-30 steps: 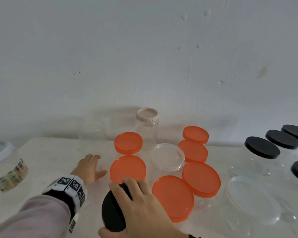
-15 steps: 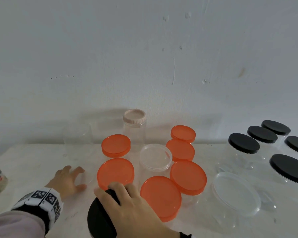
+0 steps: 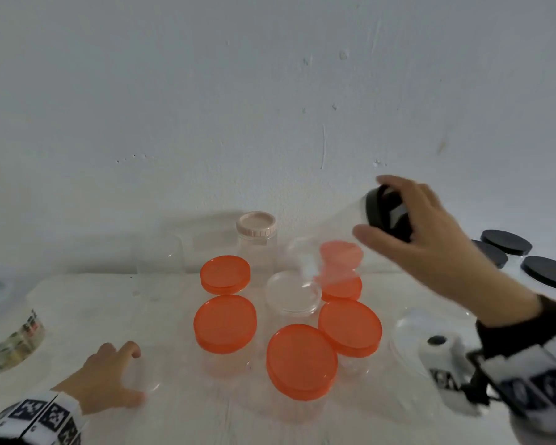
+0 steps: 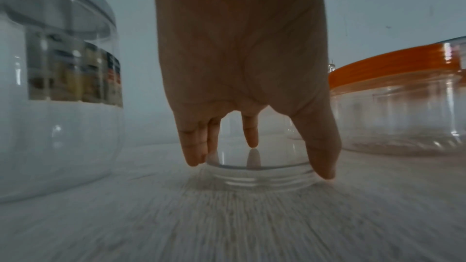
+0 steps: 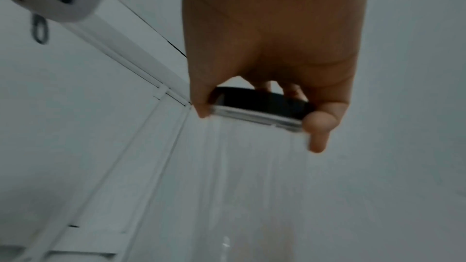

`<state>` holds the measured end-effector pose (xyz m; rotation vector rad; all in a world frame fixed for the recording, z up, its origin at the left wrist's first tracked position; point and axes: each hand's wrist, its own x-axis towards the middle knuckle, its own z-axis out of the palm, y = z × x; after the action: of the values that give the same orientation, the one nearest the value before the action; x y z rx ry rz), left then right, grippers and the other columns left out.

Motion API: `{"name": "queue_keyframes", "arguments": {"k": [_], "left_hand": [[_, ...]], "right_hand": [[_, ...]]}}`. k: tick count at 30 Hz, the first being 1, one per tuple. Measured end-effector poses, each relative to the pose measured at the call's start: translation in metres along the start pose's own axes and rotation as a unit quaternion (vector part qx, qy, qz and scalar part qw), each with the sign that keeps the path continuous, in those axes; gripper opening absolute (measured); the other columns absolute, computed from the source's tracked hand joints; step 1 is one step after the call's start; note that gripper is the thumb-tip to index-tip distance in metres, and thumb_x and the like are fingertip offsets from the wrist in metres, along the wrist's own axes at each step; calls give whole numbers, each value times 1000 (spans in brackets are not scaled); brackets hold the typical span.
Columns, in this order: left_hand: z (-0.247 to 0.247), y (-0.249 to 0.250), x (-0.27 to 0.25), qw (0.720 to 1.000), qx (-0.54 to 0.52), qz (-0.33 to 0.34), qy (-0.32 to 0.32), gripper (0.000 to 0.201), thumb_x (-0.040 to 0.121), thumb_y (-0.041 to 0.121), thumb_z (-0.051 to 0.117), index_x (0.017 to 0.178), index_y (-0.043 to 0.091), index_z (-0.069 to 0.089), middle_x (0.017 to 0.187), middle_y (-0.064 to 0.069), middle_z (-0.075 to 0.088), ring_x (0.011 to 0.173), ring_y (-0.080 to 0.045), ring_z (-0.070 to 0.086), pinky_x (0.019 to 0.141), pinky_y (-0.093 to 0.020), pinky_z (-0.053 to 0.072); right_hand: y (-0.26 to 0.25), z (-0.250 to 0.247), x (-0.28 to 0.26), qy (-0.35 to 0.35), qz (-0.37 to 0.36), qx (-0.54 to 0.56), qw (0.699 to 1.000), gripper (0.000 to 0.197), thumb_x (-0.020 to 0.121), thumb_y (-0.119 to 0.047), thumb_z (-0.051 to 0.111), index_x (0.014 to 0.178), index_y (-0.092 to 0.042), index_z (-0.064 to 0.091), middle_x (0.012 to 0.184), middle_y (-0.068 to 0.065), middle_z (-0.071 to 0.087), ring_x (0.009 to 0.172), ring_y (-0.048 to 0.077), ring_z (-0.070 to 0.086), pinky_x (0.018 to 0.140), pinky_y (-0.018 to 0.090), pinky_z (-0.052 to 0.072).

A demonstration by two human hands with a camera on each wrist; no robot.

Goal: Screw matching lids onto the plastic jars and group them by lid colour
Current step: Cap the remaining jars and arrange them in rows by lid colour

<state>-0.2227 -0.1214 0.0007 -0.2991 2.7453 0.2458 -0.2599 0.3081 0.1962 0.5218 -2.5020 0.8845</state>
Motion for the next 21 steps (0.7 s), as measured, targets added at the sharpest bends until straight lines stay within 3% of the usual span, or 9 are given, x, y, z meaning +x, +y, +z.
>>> {"name": "queue_keyframes", "arguments": {"k": [3,6,11,13,18,21], "left_hand": [[4,0,-11,1000,-3,14,0,96,70,61,67,143,31,14,122,2,30,115,-16,44,100,-28,40],[8,3,-21,1000,13,24,-4,97,75,60,65,147,33,6,125,2,29,119,-15,42,105,-28,37],[12,4,-33,999,-3,30,-14,83,82,55,64,145,36,13,141,-1,19,134,-20,31,111,-32,32],[14,4,-35,999,-16,29,-7,80,82,54,64,144,36,16,144,-2,17,136,-20,30,111,-32,32],[20,4,-39,999,-40,28,22,79,82,60,61,142,35,16,149,-2,12,140,-20,24,113,-31,29],[22,4,-39,998,-52,27,29,78,82,62,59,141,33,17,149,-1,13,140,-20,25,113,-32,29]], "right_hand": [[30,-15,23,-9,74,-105,992,78,74,-60,62,140,-34,31,129,2,36,114,28,45,88,39,38],[56,-10,32,-45,121,-179,975,75,79,-48,68,141,-29,32,133,9,35,119,37,40,89,46,40],[83,10,40,-138,147,-235,951,73,78,-43,70,139,-28,33,128,7,34,109,31,37,80,38,39],[89,20,43,-186,147,-238,942,75,77,-43,71,140,-29,32,124,5,32,107,27,33,81,37,39],[96,42,47,-298,145,-289,898,81,77,-43,72,143,-29,26,130,5,32,122,29,35,95,42,46],[98,53,49,-325,154,-318,877,80,78,-49,70,142,-28,26,129,4,34,121,29,41,94,43,47]]}}
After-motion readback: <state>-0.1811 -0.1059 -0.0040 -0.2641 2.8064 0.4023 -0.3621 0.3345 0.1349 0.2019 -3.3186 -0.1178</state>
